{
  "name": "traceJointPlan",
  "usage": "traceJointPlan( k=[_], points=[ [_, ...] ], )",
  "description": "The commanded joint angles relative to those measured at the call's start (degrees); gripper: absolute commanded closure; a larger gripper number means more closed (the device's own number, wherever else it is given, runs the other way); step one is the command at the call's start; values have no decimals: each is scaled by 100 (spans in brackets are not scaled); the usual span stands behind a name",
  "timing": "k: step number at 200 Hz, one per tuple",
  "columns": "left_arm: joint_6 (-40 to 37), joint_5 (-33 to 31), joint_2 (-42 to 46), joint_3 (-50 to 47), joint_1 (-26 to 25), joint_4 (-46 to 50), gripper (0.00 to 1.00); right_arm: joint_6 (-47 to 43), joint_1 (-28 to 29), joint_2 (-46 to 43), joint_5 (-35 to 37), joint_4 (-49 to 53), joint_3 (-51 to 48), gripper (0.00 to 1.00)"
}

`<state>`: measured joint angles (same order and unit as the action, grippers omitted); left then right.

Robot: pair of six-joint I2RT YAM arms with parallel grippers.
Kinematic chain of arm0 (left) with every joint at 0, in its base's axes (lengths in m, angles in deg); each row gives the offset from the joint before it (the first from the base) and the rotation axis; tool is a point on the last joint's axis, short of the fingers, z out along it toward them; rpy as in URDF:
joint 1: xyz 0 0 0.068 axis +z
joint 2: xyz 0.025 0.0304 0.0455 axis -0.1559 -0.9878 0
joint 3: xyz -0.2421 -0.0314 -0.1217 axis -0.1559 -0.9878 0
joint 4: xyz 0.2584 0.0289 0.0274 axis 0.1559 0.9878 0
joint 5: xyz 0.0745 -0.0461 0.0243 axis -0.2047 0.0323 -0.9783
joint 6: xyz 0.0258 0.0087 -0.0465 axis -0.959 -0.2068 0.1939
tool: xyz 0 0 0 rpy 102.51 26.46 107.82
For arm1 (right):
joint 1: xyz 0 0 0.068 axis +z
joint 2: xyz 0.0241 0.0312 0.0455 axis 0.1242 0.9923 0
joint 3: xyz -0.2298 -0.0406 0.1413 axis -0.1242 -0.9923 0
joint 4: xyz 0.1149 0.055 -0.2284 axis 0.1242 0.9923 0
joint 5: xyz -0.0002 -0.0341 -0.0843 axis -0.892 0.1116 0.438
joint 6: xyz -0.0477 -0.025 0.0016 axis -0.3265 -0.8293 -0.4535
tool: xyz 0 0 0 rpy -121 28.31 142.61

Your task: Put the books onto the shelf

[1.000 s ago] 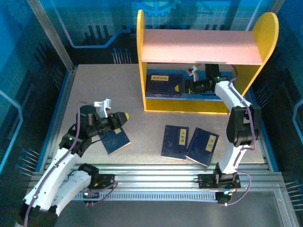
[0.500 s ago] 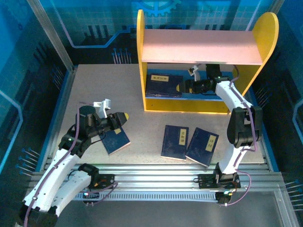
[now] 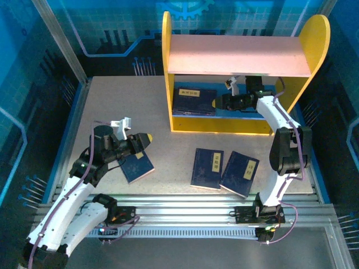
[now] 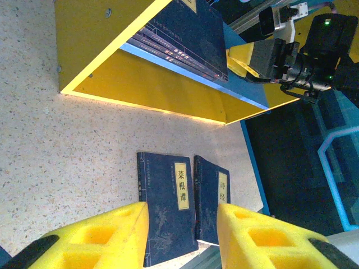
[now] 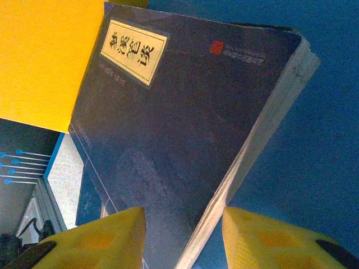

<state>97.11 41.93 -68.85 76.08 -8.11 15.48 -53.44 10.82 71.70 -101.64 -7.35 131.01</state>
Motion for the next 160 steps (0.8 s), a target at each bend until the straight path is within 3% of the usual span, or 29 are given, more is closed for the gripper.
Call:
traceJointPlan(
  k=[1, 160],
  points=[
    [-172, -73, 70, 65, 21, 73, 62, 31, -78, 1, 47, 41, 125, 59],
    [-216, -38, -68, 116, 38, 8, 62, 3, -50, 251, 20, 68, 371, 65]
  ],
)
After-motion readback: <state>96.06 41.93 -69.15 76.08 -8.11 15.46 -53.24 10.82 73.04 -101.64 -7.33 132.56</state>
